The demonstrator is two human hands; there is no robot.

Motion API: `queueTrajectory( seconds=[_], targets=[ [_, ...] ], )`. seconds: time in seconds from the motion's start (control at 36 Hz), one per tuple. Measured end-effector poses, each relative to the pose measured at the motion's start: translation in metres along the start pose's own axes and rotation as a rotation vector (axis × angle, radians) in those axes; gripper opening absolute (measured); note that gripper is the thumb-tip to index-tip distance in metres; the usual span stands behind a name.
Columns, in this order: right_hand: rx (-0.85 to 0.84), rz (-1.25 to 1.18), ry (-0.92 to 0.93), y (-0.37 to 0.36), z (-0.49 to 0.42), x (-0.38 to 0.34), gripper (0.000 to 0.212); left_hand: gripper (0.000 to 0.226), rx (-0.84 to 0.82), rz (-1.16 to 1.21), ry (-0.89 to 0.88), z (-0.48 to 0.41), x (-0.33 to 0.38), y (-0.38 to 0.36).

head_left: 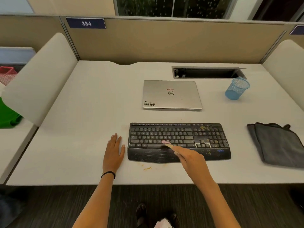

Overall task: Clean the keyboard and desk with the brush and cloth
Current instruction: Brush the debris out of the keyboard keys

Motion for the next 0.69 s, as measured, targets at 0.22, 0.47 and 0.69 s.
queueTrajectory(
  seconds=[0.22,0.47,0.69],
  targets=[
    [-0.236,0.142,-0.015,-0.014,-0.004,-0.001,0.041,0.062,0.002,0.000,0.000,-0.001,0.001,0.001],
    [-0.053,0.065,0.009,-0.006,-0.007,-0.012,0.035,0.062,0.007,0.002,0.002,0.000,0.001,0.001],
    [-0.309,0.136,0.074,-0.026,-0.006,-0.022,0.042,0.062,0.009,0.008,0.007,-0.001,0.000,0.001]
  ],
)
Point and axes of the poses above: each hand's wrist, its own z-axis away from the middle knuckle, its own y-axis out of the back of the hand, x = y × z, the point moved 5 cm from there along -z, towards the middle knuckle, and after that the axes turned 6 degrees about -y, right-handed, at the moved point
